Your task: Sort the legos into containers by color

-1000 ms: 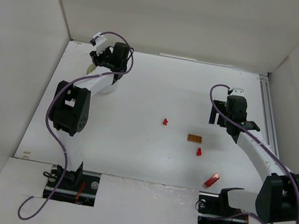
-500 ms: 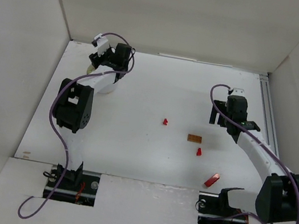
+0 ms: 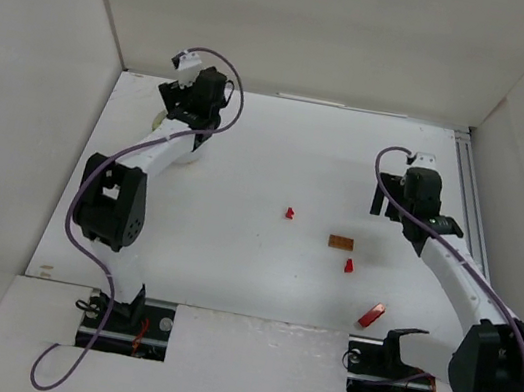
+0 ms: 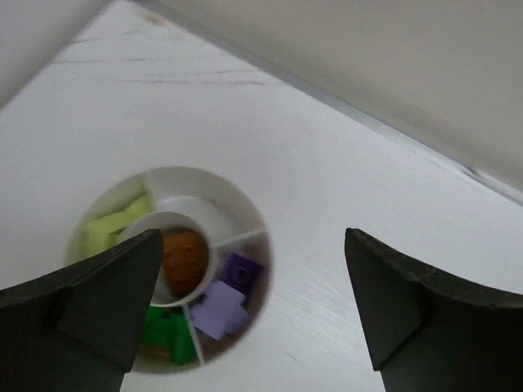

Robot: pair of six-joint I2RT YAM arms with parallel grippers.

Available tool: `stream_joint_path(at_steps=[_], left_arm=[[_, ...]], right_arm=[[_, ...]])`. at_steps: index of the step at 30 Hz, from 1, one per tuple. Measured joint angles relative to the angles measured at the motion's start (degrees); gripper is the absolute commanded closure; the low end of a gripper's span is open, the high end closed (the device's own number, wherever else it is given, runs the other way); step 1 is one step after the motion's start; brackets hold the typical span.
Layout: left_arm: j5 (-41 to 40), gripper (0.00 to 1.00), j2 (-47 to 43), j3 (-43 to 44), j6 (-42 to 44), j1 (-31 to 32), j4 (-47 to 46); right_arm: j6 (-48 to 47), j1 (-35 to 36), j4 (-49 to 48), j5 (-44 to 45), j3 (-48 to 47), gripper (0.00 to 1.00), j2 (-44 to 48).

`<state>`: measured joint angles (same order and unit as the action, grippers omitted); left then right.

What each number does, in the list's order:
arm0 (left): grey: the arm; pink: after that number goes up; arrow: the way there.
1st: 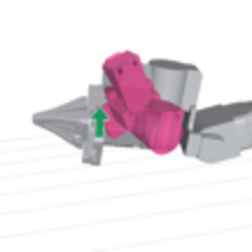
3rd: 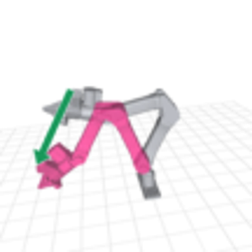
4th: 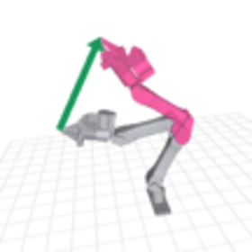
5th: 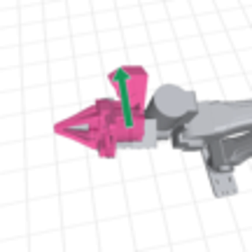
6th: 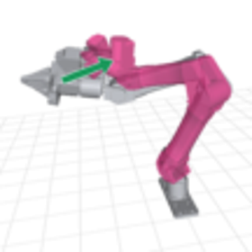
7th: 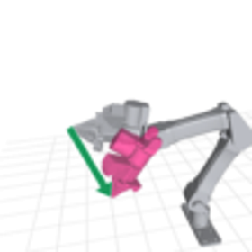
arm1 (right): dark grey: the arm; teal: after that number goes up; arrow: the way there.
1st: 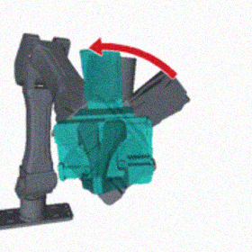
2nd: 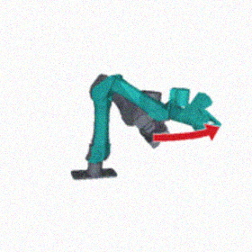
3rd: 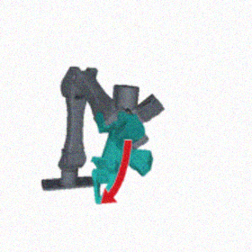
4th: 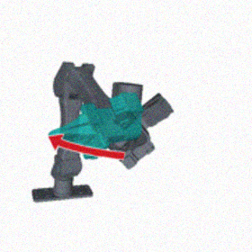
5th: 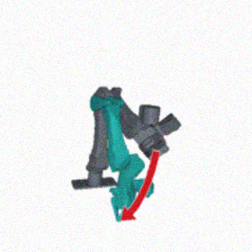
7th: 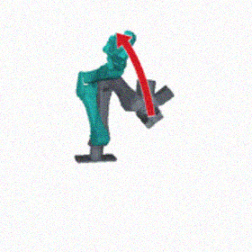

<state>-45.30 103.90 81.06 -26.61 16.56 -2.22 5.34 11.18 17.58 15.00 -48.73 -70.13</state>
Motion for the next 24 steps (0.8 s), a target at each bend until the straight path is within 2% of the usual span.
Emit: stream_joint_path(at_steps=[3, 6, 9, 12, 18, 24], left_arm=[[22.4, 0.0, -3.85, -2.01, 11.06, 0.35, -4.17], [44.59, 0.0, -3.74, -2.34, 22.64, 1.95, -5.99], [59.25, 0.0, -0.37, -1.14, 32.85, 6.27, -3.58], [65.94, 0.01, 5.97, 2.8, 41.77, 12.87, 1.36], [69.51, 0.03, 13.42, 5.05, 54.1, 25.57, 7.63], [76.5, 0.03, 15.26, 6.93, 60.15, 27.87, 11.56]], right_arm=[[0.0, -2.49, 0.22, -1.75, 0.0, 0.07, 2.08], [0.0, -6.27, 1.4, -3.28, 0.0, 0.07, 3.82], [-0.31, -9.09, 3.52, -3.78, 0.04, 0.07, 5.84], [-0.66, -9.73, 4.81, -4.15, 0.04, 0.07, 8.44], [-1.31, -9.84, 5.55, -5.29, 1.38, 0.07, 12.35], [-1.73, -10.05, 6.43, -6.86, 2.82, 0.07, 13.25]])
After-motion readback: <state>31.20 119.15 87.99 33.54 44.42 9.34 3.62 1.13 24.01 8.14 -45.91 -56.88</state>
